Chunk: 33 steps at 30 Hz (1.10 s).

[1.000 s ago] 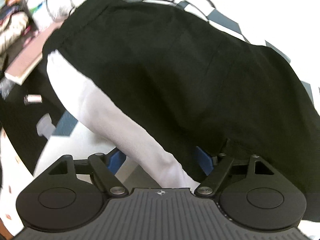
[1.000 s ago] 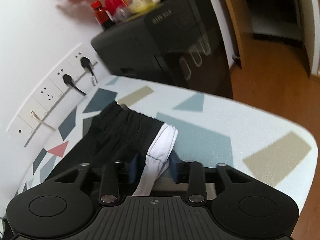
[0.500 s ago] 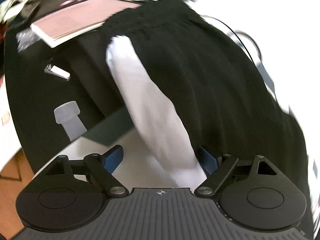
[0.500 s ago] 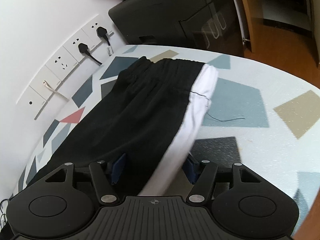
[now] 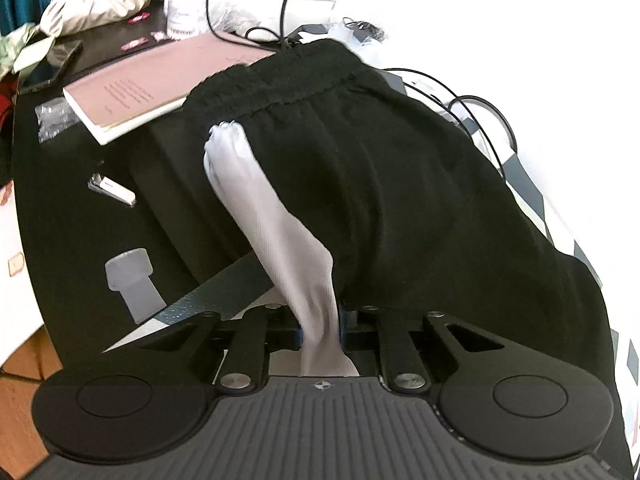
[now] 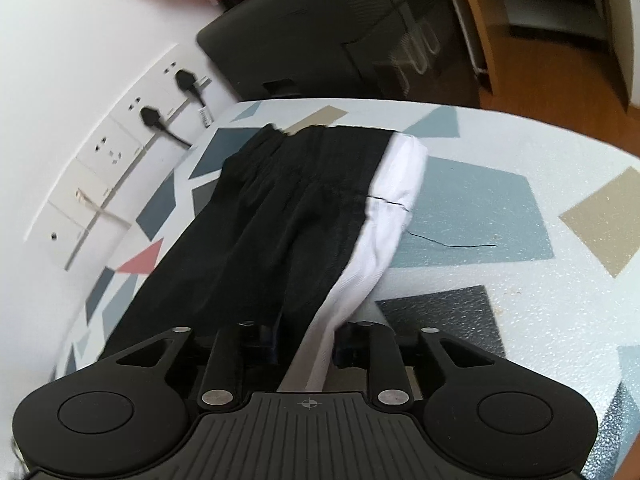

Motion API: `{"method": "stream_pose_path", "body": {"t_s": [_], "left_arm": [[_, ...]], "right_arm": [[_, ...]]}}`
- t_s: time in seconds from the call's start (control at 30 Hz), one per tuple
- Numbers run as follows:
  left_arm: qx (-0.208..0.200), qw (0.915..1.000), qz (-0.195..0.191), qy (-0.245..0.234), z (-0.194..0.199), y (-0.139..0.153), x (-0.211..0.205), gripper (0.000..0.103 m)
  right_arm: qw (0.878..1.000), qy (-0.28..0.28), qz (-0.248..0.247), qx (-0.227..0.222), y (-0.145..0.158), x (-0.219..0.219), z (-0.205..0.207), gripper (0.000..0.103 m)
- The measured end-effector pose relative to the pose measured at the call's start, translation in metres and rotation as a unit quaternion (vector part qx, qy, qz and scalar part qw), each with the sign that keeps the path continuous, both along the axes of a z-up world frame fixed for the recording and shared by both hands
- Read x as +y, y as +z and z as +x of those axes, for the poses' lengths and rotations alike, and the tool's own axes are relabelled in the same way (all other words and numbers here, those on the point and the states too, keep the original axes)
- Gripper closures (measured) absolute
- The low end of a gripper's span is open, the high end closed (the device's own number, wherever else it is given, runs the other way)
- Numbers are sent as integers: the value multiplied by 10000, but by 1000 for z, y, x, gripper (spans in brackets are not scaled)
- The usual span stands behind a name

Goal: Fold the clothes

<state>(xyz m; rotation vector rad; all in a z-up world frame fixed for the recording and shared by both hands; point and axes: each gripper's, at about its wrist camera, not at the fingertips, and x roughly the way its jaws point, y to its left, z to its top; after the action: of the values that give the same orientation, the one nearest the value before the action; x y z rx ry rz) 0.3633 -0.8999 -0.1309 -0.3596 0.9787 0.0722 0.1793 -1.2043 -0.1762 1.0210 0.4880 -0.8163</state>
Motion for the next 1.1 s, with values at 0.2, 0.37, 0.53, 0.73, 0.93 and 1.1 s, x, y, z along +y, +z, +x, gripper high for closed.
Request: {"method": "stream_pose_path", "body": {"t_s": [0.2, 0.37, 0.53, 0.73, 0.93, 1.1], "left_arm": [[32, 9998, 197, -31, -6, 10, -2, 89], [61, 9994, 348, 12, -15, 17, -3, 89], [49, 9979, 618, 201, -17, 15, 0, 89], [184, 9962, 763, 368, -11, 5, 2, 84], [352, 9948, 935, 204, -18, 11, -11, 57], [497, 9965, 674, -27, -33, 30, -11, 30]], "right_arm": [[9992, -217, 54, -345, -6, -22, -12, 67], [9983, -80, 225, -537, -6, -28, -21, 91], [9954, 70, 590, -755, -7, -23, -39, 91], [9915, 129, 839, -990, -19, -30, -44, 74], [9937, 78, 651, -914, -15, -30, -31, 91], [9976, 271, -16, -630, 16, -14, -21, 94]]}}
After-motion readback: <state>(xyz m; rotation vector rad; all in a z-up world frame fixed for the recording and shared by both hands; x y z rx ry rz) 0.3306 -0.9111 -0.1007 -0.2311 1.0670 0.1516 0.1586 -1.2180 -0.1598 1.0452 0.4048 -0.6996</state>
